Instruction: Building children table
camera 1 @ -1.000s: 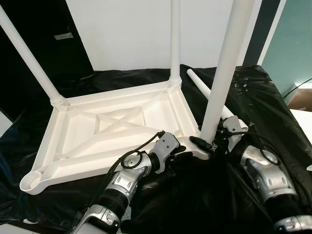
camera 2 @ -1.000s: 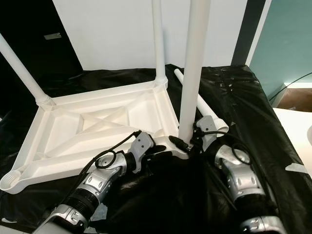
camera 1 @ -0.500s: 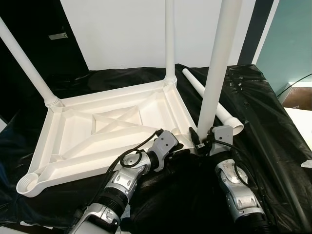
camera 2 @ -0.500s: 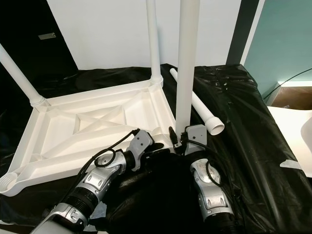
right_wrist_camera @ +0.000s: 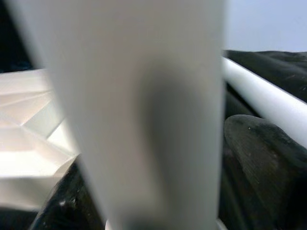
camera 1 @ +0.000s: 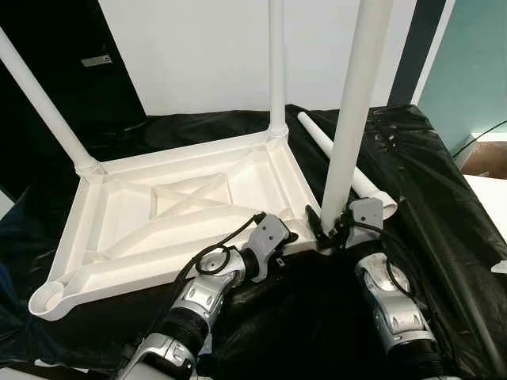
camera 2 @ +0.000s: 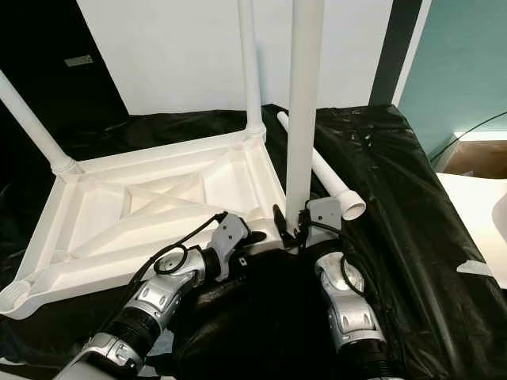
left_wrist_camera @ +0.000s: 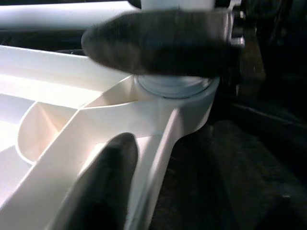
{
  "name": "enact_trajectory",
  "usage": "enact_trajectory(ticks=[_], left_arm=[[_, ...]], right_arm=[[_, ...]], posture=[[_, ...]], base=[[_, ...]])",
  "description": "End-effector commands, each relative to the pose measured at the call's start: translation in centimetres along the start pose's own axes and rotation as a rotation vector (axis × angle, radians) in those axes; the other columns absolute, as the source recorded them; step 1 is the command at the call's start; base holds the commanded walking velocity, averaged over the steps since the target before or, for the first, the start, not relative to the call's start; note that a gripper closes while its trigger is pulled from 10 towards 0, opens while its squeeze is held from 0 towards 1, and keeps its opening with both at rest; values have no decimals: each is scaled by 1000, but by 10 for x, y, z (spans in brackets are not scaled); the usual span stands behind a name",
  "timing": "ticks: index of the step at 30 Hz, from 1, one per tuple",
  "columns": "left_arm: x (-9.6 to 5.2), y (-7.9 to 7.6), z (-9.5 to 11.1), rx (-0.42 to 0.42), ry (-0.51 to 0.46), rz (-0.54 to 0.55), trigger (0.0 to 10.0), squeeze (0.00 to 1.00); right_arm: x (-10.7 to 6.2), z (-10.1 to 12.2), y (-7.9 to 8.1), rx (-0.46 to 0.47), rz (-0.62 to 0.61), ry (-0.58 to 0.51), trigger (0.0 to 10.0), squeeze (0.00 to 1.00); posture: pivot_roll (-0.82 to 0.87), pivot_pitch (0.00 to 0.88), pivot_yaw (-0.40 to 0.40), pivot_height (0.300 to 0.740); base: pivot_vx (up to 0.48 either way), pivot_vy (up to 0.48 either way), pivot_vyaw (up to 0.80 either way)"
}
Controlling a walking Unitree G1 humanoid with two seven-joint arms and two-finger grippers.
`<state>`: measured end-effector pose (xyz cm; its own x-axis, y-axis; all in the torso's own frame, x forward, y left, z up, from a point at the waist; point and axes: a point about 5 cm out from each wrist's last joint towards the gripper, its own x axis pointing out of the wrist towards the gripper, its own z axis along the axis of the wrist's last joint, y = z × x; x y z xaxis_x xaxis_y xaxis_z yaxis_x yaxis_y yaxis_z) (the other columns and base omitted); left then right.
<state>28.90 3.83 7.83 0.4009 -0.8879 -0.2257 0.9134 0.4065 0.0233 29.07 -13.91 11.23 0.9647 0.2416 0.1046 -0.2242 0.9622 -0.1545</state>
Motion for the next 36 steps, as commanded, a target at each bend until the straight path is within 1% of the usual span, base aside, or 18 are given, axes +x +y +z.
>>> enact_trajectory(ticks=[1, 2, 3, 4, 8, 10, 11, 12, 13, 15, 17, 18, 19, 26, 30, 31, 32, 36], left_arm=[[-9, -9, -30, -135, 55, -34, 10000, 1000], [-9, -9, -30, -135, 55, -34, 10000, 1000], [-10, -3, -13, -192, -71, 6, 10000, 686], [-15, 5, 5, -262, -223, 48, 10000, 0], [-20, 6, 8, -290, -261, 46, 10000, 0], [-24, 3, 11, -351, -321, 15, 10000, 0], [-24, 3, 11, -351, -321, 15, 10000, 0], [-26, 0, 13, -378, -354, -8, 10000, 0], [-27, -2, 14, -390, -368, -23, 10000, 0], [-27, -3, 14, -392, -369, -30, 10000, 0], [-26, -3, 14, -388, -361, -30, 10000, 0], [-26, -3, 14, -388, -361, -30, 10000, 0], [-25, -1, 16, -385, -371, -24, 10000, 0], [-39, 17, 42, -455, -590, 34, 10000, 0], [-41, 19, 42, -451, -594, 47, 10000, 0], [-42, 19, 41, -438, -581, 59, 10000, 0], [-43, 19, 39, -428, -568, 66, 10000, 0], [-42, 17, 36, -417, -548, 76, 10000, 0]], right_arm=[[-5, -2, 3, -17, 29, 10, 10000, 0], [-5, -2, 3, -17, 29, 10, 10000, 0], [-8, 1, 3, -10, 60, 13, 10000, 0], [-13, 6, 4, -4, 103, 19, 10000, 0], [-17, 8, 2, 1, 108, 35, 10000, 0], [-21, 7, -6, 40, 78, 71, 8235, 0], [-21, 7, -6, 40, 78, 71, 8235, 0], [-23, 9, -9, 68, 71, 88, 5490, 0], [-25, 12, -11, 88, 77, 98, 4431, 0], [-27, 15, -11, 98, 90, 101, 4118, 0], [-33, 18, -10, 103, 131, 113, 1569, 0], [-33, 18, -10, 103, 131, 113, 1569, 0], [-36, 17, -8, 106, 165, 124, 0, 0], [-44, 16, -5, 116, 292, 190, 0, 0], [-46, 15, -6, 120, 296, 209, 0, 0], [-48, 13, -9, 113, 289, 227, 2627, 0], [-49, 11, -12, 109, 274, 243, 10000, 0], [-48, 9, -17, 89, 230, 255, 10000, 0]], posture=[[-41, 0, 65, 740], [-41, 0, 65, 740], [-42, 0, 67, 740], [-47, 0, 69, 740], [-47, 0, 69, 740], [-65, 0, 75, 740], [-65, 0, 75, 740], [-65, 0, 75, 740], [-82, 0, 81, 740], [-90, 0, 84, 740], [-96, 0, 87, 740], [-96, 0, 87, 740], [-101, 0, 91, 740], [-98, 0, 89, 740], [-98, 0, 89, 740], [-97, 0, 88, 740], [-92, 0, 87, 740], [-92, 0, 87, 740]], base=[[0, 0, 0], [0, 0, 0], [0, 0, 0], [0, 0, 0], [0, 0, 0], [0, 0, 0], [0, 0, 0], [0, 0, 0], [0, 0, 0], [0, 0, 0], [0, 0, 0], [0, 0, 0], [0, 0, 0], [0, 0, 0], [0, 0, 0], [0, 0, 0], [0, 0, 0], [0, 0, 0]])
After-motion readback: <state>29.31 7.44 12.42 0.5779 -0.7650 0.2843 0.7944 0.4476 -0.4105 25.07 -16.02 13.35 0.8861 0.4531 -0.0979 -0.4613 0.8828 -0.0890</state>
